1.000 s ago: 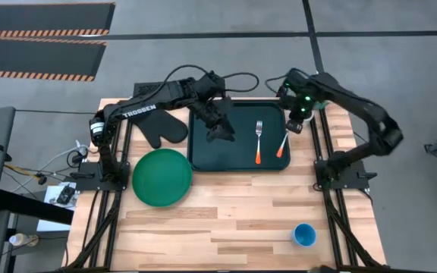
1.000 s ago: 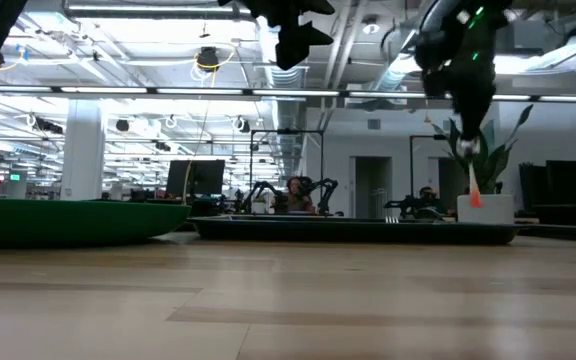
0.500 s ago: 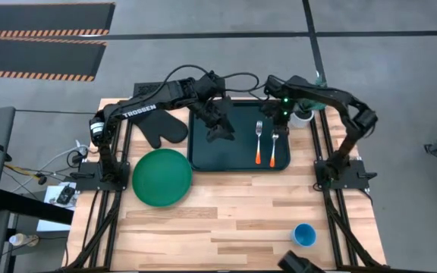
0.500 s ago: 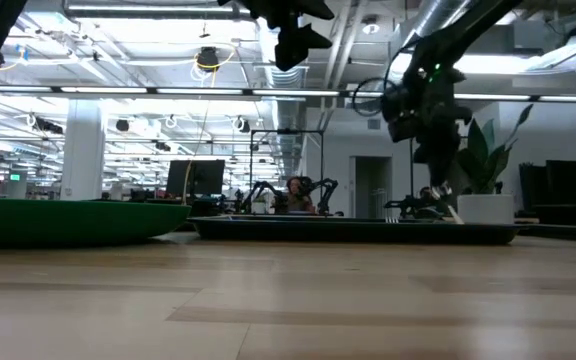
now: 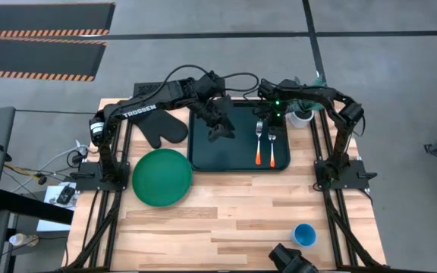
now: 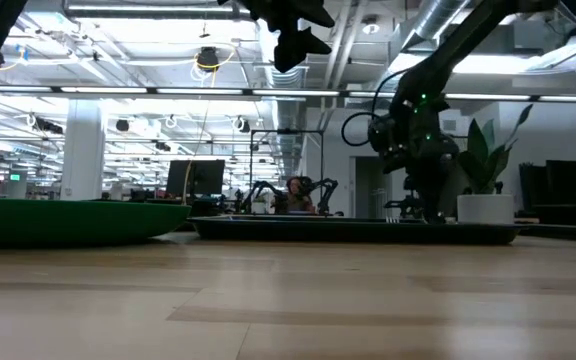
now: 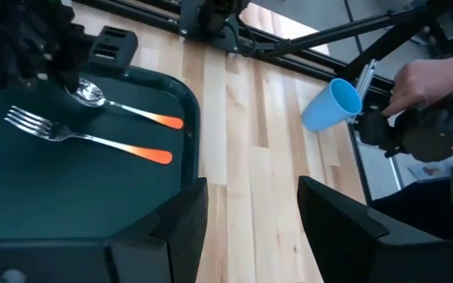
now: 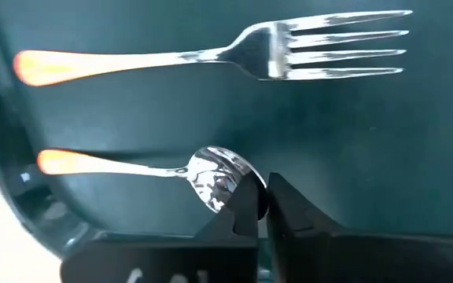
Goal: Pick and place plate/cup/fork/spoon on tray
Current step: Put the orange spoon on the black tray to the right of the orange fork, then put the green plate on the black tray to the left of the orange fork
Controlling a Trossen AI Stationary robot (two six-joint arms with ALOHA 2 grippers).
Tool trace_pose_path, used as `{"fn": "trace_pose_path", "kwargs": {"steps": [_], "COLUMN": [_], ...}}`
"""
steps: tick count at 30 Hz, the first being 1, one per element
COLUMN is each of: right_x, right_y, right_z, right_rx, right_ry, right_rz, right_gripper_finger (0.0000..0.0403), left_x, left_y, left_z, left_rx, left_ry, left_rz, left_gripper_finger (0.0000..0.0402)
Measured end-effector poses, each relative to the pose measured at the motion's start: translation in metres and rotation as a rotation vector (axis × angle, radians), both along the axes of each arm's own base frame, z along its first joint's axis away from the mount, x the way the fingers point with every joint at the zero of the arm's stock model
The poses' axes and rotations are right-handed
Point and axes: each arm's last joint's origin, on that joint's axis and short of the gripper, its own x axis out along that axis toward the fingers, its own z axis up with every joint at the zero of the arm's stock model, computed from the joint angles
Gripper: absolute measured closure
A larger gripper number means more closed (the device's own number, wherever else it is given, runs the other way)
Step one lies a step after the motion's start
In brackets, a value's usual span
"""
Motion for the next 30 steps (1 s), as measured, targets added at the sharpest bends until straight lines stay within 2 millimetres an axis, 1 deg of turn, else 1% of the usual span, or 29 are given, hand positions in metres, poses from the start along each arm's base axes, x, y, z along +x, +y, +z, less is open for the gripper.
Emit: {"fn": "trace_pose_path", "kwargs": {"steps": [4, 8, 17, 23, 26, 28, 30], "right_x": [0.003, 0.004, 0.005, 0.005, 0.006, 0.008, 0.010], "right_y": [-0.004, -0.007, -0.005, -0.006, -0.009, -0.012, -0.015], "right_z": [-0.005, -0.004, -0.004, -0.003, 0.005, 0.017, 0.032], "right_rx": [-0.045, -0.096, -0.096, -0.101, -0.094, -0.086, -0.083], "right_ry": [0.016, 0.017, 0.019, 0.031, 0.039, 0.041, 0.040], "right_rz": [-0.001, -0.018, -0.016, -0.044, -0.083, -0.109, -0.131], "right_gripper_finger": [0.0370, 0.0349, 0.0315, 0.0271, 0.0244, 0.0229, 0.0216], "left_x": [0.000, 0.000, 0.000, 0.000, -0.005, -0.014, -0.027], "left_y": [0.000, 0.000, 0.001, 0.000, -0.001, -0.003, -0.004], "left_z": [0.000, 0.000, 0.000, -0.001, -0.005, -0.006, -0.003], "left_rx": [0.004, 0.003, 0.001, -0.009, -0.019, 0.024, 0.096], "left_ry": [0.000, 0.000, 0.009, 0.020, 0.082, 0.167, 0.250], "left_rz": [0.004, 0.004, 0.023, 0.030, 0.035, 0.055, 0.096], "left_gripper_finger": [0.0219, 0.0219, 0.0219, 0.0219, 0.0219, 0.0219, 0.0219]}}
